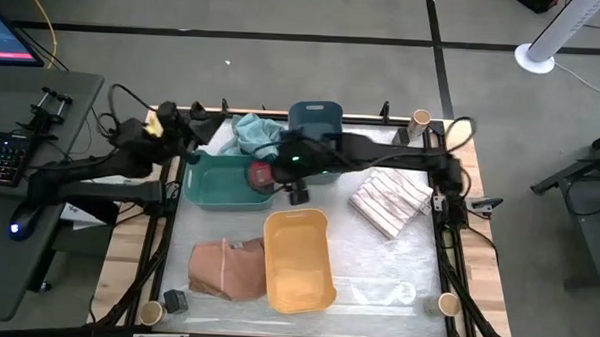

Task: Sort spices by type
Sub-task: Put the red seasoning can into the green bin

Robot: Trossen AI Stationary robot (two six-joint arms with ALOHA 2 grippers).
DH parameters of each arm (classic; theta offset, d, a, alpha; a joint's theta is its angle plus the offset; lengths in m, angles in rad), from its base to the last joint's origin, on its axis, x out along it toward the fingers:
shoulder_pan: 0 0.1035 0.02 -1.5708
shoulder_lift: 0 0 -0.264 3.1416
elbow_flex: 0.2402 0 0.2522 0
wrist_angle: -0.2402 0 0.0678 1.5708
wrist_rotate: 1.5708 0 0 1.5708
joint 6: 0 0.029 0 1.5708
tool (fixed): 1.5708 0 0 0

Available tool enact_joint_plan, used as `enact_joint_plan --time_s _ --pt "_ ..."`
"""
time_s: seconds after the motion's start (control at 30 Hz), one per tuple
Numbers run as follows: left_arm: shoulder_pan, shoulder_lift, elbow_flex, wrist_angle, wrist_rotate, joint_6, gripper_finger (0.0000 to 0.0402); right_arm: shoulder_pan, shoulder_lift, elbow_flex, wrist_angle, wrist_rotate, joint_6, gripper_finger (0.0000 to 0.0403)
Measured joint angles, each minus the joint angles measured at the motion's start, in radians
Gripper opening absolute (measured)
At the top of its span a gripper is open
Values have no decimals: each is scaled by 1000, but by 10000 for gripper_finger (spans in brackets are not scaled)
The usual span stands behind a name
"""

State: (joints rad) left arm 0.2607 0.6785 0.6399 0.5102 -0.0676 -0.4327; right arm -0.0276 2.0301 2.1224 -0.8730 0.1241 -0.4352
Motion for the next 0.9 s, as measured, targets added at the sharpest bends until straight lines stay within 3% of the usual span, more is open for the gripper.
enact_joint_plan --time_s 0.23,0.67,0.9 --pt "8 -66 87 -229 41 70 0 -6 204 232 -21 -70 104 209" --pt "7 -75 89 -456 18 19 0 -17 250 190 -8 -59 289 209" --pt "3 -61 87 -717 -20 -60 0 -69 262 190 -42 -163 655 209"
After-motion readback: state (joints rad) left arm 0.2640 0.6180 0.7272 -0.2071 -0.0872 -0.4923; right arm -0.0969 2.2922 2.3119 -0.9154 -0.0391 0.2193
